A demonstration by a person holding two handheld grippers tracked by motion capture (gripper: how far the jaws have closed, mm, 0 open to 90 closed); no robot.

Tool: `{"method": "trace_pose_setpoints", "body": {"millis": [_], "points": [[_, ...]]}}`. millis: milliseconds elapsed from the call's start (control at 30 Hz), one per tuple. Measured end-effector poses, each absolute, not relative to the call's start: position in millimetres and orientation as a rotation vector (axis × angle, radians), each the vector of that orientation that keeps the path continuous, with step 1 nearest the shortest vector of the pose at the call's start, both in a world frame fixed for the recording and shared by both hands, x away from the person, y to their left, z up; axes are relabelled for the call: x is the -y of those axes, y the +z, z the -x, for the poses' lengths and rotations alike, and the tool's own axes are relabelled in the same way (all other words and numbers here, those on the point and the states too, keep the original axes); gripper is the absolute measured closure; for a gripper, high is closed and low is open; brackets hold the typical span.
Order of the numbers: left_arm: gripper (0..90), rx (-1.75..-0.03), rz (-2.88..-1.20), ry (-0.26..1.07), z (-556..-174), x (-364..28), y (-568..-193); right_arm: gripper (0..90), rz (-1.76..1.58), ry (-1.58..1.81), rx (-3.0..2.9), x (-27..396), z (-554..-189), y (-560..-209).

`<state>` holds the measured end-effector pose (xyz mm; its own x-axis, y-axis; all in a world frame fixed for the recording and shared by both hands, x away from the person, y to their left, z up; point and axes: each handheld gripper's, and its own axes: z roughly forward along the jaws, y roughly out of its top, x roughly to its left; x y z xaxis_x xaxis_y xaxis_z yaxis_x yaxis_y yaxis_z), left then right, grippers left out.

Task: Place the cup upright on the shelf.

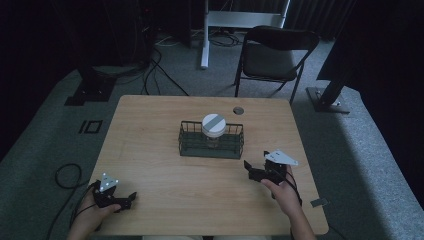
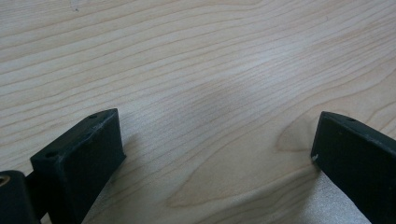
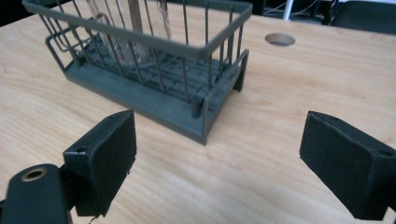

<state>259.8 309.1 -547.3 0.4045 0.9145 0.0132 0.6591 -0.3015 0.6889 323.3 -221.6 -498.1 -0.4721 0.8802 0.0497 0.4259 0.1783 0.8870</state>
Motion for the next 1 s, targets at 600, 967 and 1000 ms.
{"method": "trace_pose_setpoints", "body": {"millis": [600, 967, 1000], "points": [[2.5, -1.334, -2.061, 0.549, -260, -309, -547, 10.8, -1.339, 1.166, -1.973, 254, -313, -529], [2.5, -1.335, -2.061, 0.549, -260, -309, -547, 10.8, -1.405, 1.101, -1.962, 270, -313, -539], [2.5, -1.335, -2.061, 0.549, -260, -309, -547, 10.8, -1.404, 1.085, -1.967, 270, -313, -540]]}}
